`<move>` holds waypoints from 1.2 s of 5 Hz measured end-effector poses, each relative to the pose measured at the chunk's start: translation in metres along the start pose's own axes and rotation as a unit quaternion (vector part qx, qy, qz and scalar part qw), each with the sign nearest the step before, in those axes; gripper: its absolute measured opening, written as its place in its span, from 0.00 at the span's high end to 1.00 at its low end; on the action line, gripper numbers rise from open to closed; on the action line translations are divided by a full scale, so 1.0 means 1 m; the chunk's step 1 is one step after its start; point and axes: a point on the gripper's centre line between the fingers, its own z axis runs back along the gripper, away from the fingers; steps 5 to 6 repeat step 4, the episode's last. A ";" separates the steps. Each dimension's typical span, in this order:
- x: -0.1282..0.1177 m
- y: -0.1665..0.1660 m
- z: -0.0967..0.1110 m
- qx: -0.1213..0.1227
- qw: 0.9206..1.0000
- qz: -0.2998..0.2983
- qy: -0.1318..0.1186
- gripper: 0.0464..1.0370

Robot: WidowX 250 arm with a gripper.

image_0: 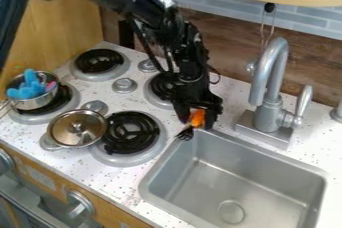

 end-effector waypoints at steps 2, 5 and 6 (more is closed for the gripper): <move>-0.011 0.021 0.076 0.022 0.997 -0.011 -0.077 0.04; -0.049 0.038 0.114 0.062 0.992 -0.011 -0.108 0.04; -0.049 0.038 0.114 0.062 0.992 -0.011 -0.108 0.04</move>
